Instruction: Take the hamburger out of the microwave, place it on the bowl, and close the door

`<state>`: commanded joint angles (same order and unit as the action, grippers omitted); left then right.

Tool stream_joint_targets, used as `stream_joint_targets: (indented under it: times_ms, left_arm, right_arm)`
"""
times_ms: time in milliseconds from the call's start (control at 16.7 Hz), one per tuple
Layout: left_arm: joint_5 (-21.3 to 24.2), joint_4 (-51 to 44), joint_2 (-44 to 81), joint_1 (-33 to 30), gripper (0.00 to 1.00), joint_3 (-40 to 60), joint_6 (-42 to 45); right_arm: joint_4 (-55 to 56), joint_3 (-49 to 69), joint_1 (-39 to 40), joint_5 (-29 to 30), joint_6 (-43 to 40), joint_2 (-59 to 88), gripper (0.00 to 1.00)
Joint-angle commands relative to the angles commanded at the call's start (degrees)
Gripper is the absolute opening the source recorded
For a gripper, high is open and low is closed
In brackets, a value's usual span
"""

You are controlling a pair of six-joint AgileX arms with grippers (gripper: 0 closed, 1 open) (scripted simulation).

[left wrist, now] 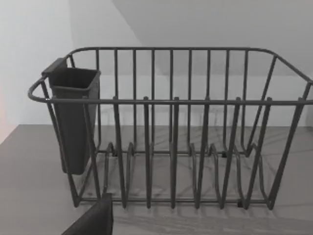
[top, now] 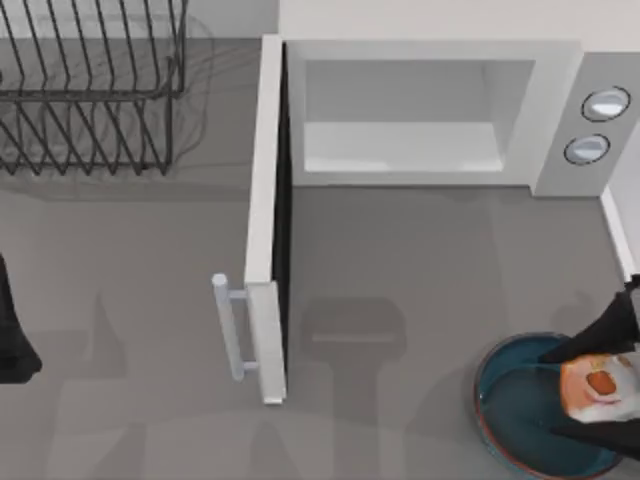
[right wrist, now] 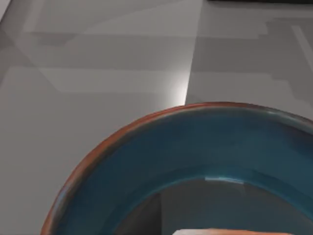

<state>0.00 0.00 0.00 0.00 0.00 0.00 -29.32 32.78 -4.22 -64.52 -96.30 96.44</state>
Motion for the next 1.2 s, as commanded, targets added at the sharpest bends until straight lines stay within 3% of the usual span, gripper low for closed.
stream_joint_targets:
  times_ms: [480, 840, 1200]
  left_arm:
    - [0.0, 0.0, 0.0, 0.0, 1.0, 0.0, 0.0]
    - [0.0, 0.0, 0.0, 0.0, 1.0, 0.0, 0.0]
    - [0.0, 0.0, 0.0, 0.0, 1.0, 0.0, 0.0]
  right_arm:
    - [24.1, -5.6, 6.9, 0.6, 16.8, 2.1, 0.0]
    - [27.3, -6.6, 8.0, 0.7, 19.7, 2.4, 0.0]
    - [27.3, -6.6, 8.0, 0.7, 19.7, 2.4, 0.45]
